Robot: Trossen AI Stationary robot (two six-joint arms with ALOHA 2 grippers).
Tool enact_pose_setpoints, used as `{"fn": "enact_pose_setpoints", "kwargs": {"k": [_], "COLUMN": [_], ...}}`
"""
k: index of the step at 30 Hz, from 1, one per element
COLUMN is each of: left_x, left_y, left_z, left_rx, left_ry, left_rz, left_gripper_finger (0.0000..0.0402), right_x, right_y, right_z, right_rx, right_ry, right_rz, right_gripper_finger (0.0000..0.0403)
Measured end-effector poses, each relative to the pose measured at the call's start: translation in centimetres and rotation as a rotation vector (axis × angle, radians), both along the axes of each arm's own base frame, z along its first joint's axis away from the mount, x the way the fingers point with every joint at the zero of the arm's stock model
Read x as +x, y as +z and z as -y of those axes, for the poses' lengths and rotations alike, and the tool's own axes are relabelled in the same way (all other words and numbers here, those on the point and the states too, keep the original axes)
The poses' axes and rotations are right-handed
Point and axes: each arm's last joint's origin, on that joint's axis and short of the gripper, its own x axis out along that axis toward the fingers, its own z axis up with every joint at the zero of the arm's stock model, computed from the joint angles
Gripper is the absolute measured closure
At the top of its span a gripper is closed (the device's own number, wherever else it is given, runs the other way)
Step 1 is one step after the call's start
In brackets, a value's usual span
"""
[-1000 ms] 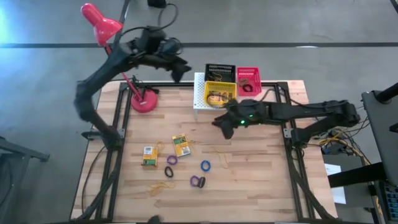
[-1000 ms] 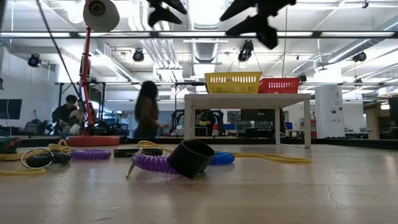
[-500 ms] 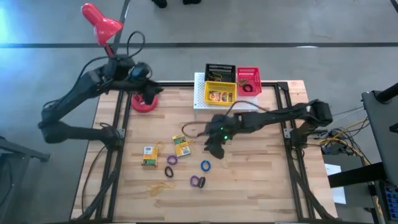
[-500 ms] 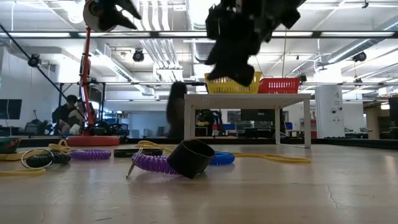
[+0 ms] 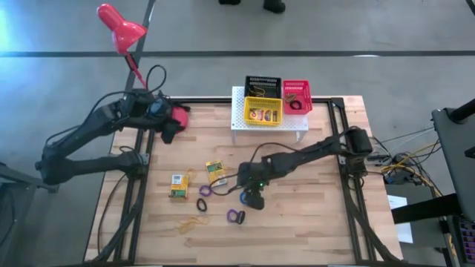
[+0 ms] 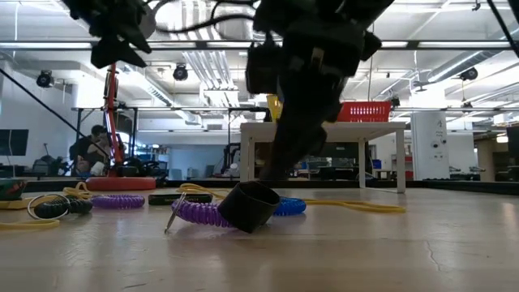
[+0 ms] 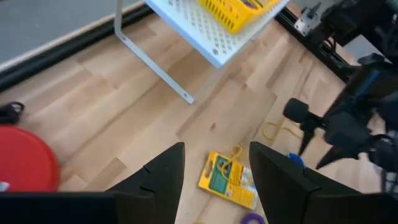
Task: Pick & Place Office Desk Supplies
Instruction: Put the blue spring keychain in the red bin on the shelf
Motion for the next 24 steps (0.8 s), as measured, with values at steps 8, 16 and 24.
{"fn": "enact_pose_setpoints", "kwargs": {"k": [8, 16, 24], "left_x": [-0.1, -0.1, 0.0], "left_y": [-0.3, -0.3, -0.3], "left_z": [0.2, 0.2, 0.2], "left_rx": [-0.017, -0.030, -0.028], "left_ry": [-0.021, -0.037, -0.038], "left_rz": [0.008, 0.016, 0.020], "left_gripper_finger": [0.0217, 0.0217, 0.0217], "right_x": [2.2, 2.2, 1.0], "right_y": [-1.9, -1.7, -2.5], "right_z": [-0.1, 0.3, 0.2], "right_rx": [-0.106, -0.229, -0.233], "right_ry": [-0.027, 0.027, 0.048], "right_rz": [-0.108, -0.156, -0.239], "right_gripper_finger": [0.0215, 0.0267, 0.0324]}}
